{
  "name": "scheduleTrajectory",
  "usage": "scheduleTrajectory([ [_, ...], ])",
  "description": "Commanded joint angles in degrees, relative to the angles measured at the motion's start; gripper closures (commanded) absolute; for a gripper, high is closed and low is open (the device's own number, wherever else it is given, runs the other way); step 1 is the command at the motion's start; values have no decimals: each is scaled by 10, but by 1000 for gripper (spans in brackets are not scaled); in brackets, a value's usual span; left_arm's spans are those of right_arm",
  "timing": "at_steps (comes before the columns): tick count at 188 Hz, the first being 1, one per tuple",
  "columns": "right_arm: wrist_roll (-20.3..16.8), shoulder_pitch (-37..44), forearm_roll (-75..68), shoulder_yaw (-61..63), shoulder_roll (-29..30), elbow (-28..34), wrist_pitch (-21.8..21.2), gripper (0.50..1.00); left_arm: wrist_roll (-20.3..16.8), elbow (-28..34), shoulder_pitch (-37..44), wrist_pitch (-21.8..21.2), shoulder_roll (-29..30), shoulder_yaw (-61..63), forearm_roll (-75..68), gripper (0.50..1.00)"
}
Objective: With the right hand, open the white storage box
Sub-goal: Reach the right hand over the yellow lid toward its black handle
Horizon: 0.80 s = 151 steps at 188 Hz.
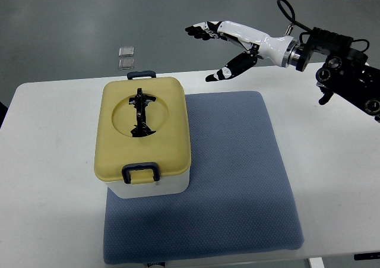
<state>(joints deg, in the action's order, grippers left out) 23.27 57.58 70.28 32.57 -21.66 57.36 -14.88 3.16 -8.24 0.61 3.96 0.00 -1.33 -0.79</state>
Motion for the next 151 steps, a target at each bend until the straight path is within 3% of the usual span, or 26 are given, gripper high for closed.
scheduleTrajectory([
  [1, 4, 3, 31, -2, 21, 10, 9, 579, 0, 0, 0, 0, 0, 0, 0, 500],
  [21, 7, 8, 40, -11, 40, 19, 13, 579, 0, 1, 0, 0, 0, 0, 0, 500],
  [86, 22, 32, 83, -73, 69, 15, 81, 579, 0, 0, 0, 0, 0, 0, 0, 500],
  [151, 26, 35, 97, -83, 101, 7, 104, 579, 0, 0, 0, 0, 0, 0, 0, 500],
])
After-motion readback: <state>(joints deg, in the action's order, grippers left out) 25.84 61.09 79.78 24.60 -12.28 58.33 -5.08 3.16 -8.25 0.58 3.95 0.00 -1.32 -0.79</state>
